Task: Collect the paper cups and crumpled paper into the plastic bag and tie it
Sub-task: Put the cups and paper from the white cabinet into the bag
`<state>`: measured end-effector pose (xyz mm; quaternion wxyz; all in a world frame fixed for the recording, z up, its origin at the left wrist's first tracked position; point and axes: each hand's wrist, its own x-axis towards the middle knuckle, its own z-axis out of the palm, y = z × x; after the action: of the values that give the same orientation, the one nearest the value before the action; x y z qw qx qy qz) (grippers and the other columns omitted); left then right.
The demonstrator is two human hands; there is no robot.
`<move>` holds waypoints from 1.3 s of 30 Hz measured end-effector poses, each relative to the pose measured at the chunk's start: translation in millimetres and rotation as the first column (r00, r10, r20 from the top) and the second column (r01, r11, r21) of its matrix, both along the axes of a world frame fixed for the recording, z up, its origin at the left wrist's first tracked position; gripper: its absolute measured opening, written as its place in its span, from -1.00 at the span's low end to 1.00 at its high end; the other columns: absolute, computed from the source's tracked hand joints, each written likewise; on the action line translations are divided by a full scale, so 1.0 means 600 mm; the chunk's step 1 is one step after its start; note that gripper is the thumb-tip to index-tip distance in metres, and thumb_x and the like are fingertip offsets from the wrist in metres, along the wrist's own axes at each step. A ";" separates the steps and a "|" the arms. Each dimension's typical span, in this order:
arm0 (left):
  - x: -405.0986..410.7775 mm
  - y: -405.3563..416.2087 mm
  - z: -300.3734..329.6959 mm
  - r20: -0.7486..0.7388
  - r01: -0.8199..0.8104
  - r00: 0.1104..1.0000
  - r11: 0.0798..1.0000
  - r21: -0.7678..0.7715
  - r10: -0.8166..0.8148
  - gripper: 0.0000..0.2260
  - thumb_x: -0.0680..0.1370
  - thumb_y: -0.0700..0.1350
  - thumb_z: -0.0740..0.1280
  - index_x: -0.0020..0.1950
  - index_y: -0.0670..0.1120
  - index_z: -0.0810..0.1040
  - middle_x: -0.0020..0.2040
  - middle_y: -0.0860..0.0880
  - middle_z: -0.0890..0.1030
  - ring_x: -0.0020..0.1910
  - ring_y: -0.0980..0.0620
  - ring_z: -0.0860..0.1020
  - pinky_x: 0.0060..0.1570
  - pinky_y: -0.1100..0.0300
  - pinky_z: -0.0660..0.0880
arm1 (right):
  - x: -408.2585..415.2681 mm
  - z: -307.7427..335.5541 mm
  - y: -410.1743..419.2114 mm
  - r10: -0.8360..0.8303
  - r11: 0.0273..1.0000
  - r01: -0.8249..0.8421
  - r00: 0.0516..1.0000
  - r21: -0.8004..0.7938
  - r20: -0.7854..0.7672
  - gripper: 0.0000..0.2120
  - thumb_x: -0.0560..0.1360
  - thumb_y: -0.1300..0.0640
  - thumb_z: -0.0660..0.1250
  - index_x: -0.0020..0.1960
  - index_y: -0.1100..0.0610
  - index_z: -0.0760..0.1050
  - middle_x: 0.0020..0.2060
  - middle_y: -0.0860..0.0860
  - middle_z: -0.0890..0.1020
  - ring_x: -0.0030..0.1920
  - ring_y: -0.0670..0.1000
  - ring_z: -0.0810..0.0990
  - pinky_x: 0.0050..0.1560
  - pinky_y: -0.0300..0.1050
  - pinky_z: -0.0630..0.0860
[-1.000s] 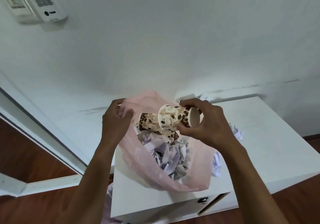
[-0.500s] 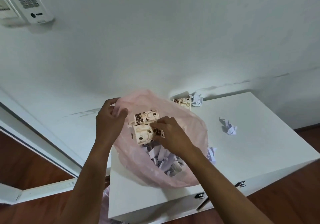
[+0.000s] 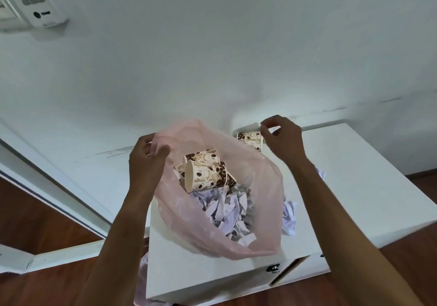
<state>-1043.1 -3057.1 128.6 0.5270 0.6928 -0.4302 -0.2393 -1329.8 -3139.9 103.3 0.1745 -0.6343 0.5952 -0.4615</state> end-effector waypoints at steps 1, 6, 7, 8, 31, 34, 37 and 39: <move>0.001 0.000 0.000 0.006 0.000 1.000 1.000 0.001 0.000 -0.70 0.50 -0.18 0.39 0.22 -0.01 0.54 0.11 0.03 0.59 0.06 0.05 0.54 -0.04 0.24 0.42 | -0.013 -0.015 -0.029 0.011 0.994 -0.007 0.999 0.111 -0.039 -0.90 0.48 0.13 0.41 -0.02 0.11 0.63 -0.08 0.01 0.69 -0.12 -0.02 0.65 -0.06 -0.37 0.43; 0.000 0.000 0.003 0.022 -0.018 1.000 1.000 0.013 0.017 -0.70 0.52 -0.19 0.39 0.23 -0.02 0.52 0.08 0.05 0.56 0.06 0.08 0.51 -0.13 0.40 0.38 | -0.025 -0.104 -0.122 0.175 0.710 -0.235 0.972 0.664 0.157 -0.77 0.45 0.04 0.38 0.10 -0.03 0.55 0.13 0.04 0.60 0.10 0.12 0.62 0.07 0.15 0.62; 0.000 0.001 0.002 0.027 -0.019 0.999 1.000 0.018 0.018 -0.70 0.52 -0.19 0.39 0.23 -0.02 0.52 0.08 0.06 0.55 0.06 0.09 0.51 -0.14 0.43 0.37 | -0.023 -0.121 -0.133 0.166 0.721 -0.229 0.973 0.654 0.159 -0.77 0.45 0.05 0.40 0.10 -0.06 0.53 0.13 0.03 0.58 0.09 0.13 0.62 0.01 0.15 0.64; 0.000 0.000 0.002 0.031 -0.017 0.999 1.000 0.024 0.017 -0.70 0.52 -0.19 0.40 0.23 -0.02 0.52 0.09 0.06 0.56 0.06 0.10 0.51 -0.16 0.45 0.37 | -0.018 -0.130 -0.137 0.130 0.754 -0.194 0.980 0.627 0.147 -0.75 0.46 0.08 0.42 0.12 -0.06 0.50 0.11 0.04 0.57 0.02 0.13 0.63 -0.10 0.09 0.66; -0.006 -0.002 0.018 -0.029 -0.021 0.999 1.000 -0.014 0.021 -0.74 0.49 -0.19 0.40 0.11 0.09 0.52 0.02 0.10 0.59 0.03 0.16 0.55 -0.14 0.40 0.41 | 0.019 0.046 0.003 0.007 0.999 0.021 0.828 -0.044 0.560 -0.92 0.47 0.25 0.43 -0.05 0.13 0.59 -0.27 0.09 0.69 -0.38 0.02 0.65 -0.27 -0.24 0.55; -0.003 0.000 0.023 -0.012 -0.024 1.000 1.000 -0.003 0.024 -0.75 0.49 -0.18 0.41 0.08 0.11 0.52 -0.01 0.11 0.59 0.02 0.13 0.56 -0.10 0.32 0.43 | 0.051 0.087 0.084 0.152 0.983 -0.083 0.865 -0.163 0.479 -0.89 0.48 0.27 0.44 -0.04 0.12 0.59 -0.28 0.06 0.69 -0.38 -0.03 0.63 -0.27 -0.27 0.56; 0.008 0.002 0.027 0.015 -0.020 1.000 1.000 0.013 0.020 -0.74 0.47 -0.15 0.43 0.08 0.13 0.55 0.02 0.05 0.63 0.03 0.07 0.59 -0.07 0.24 0.47 | 0.068 0.094 0.146 0.254 0.961 -0.210 0.928 -0.181 0.272 -0.89 0.47 0.23 0.46 -0.03 0.09 0.61 -0.27 -0.07 0.68 -0.33 -0.07 0.64 -0.25 -0.31 0.55; 0.017 0.007 0.029 0.007 0.004 1.000 1.000 0.026 -0.004 -0.74 0.46 -0.14 0.44 0.07 0.15 0.56 0.00 0.04 0.65 0.01 0.07 0.61 -0.05 0.20 0.51 | 0.080 0.087 0.171 0.275 0.956 -0.250 0.945 -0.154 0.175 -0.89 0.46 0.20 0.47 -0.04 0.05 0.62 -0.27 -0.17 0.66 -0.30 -0.11 0.63 -0.24 -0.39 0.51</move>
<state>-1032.7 -3053.1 146.3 0.5157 0.6997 -0.4304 -0.2435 -1282.1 -3037.6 155.5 0.2503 -0.6699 0.4541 -0.5314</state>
